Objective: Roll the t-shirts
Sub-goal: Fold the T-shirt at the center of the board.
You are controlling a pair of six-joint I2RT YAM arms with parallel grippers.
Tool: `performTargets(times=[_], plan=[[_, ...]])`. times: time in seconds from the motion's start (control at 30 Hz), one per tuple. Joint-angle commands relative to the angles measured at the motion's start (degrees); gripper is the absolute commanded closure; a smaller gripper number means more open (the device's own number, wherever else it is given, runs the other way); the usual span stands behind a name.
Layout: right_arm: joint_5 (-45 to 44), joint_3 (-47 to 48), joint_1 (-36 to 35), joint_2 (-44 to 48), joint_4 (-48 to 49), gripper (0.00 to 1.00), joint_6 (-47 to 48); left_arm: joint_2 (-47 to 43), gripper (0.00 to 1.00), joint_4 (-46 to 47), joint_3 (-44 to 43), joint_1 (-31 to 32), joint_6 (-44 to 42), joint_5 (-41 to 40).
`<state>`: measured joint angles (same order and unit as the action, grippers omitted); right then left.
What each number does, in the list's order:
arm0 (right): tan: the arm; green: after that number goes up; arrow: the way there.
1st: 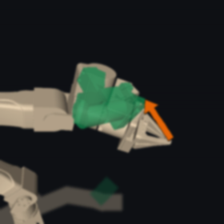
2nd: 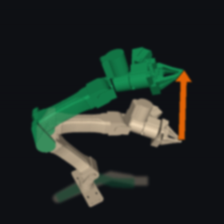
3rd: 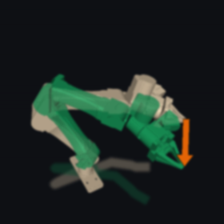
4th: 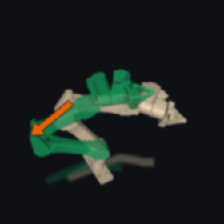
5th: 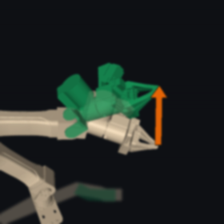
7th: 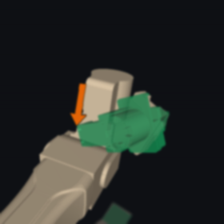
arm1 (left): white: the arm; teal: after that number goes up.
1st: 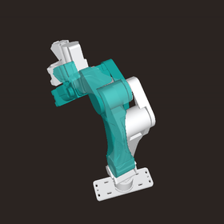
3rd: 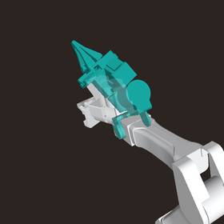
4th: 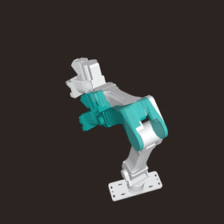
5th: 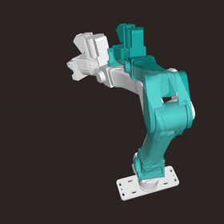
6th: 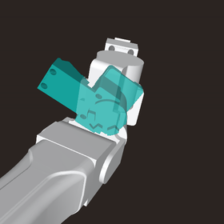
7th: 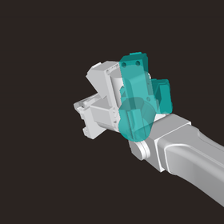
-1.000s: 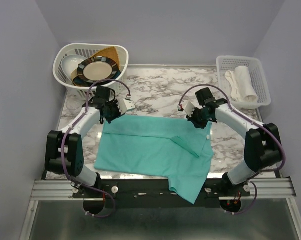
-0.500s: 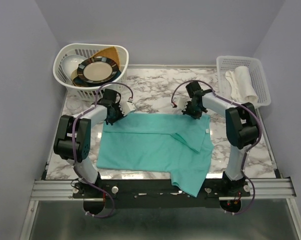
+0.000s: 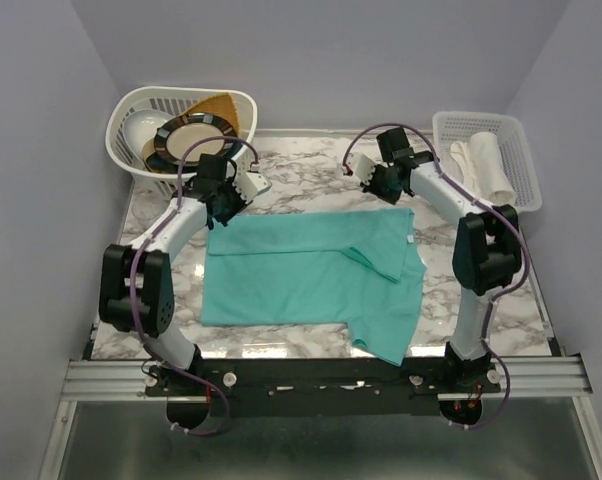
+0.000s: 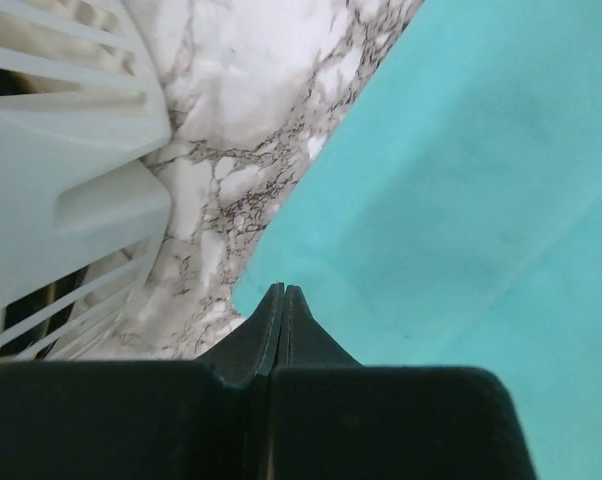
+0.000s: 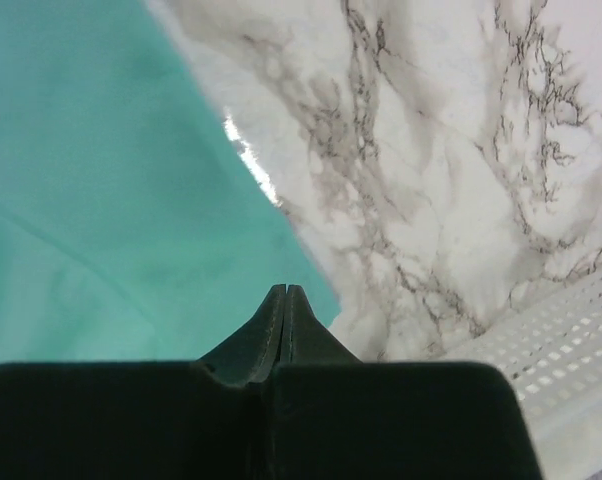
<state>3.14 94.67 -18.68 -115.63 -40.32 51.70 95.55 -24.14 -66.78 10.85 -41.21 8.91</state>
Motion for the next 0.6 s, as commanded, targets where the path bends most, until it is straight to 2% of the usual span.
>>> performTargets(times=[0.0, 0.1, 0.27, 0.3, 0.33, 0.37, 0.47, 0.57], plan=[[9.0, -7.8, -2.1, 9.4, -2.6, 0.98, -4.4, -11.0, 1.0, -6.2, 1.7, 0.2, 6.8, 6.8], [9.6, -11.1, -3.4, 7.3, -2.3, 0.99, -4.3, -15.8, 1.0, -7.5, 5.2, 0.2, 7.8, 5.7], [10.2, -11.0, -6.1, 4.3, -1.9, 0.99, -5.2, -22.1, 1.0, -8.6, 10.9, -1.1, 6.1, 1.4], [10.2, -10.9, -7.6, 3.9, -1.7, 0.99, -5.2, -22.8, 0.98, -8.5, 12.5, -1.5, 6.1, 0.1], [10.2, -10.9, -8.5, 3.5, -2.0, 0.99, -5.3, -23.3, 0.9, -8.5, 13.2, -2.0, 6.1, -0.3], [10.4, -10.9, -9.4, 3.5, -2.3, 0.99, -5.2, -24.3, 0.73, -8.6, 13.5, -2.8, 6.5, -0.6], [11.3, -11.9, -13.4, 4.5, -3.7, 0.99, -5.5, -26.3, 0.58, -7.9, 15.1, -4.3, 7.4, -1.2], [12.4, -13.4, -16.8, 5.8, -5.4, 0.99, -6.5, -27.6, 0.54, -7.1, 16.2, -5.9, 7.8, -2.0]])
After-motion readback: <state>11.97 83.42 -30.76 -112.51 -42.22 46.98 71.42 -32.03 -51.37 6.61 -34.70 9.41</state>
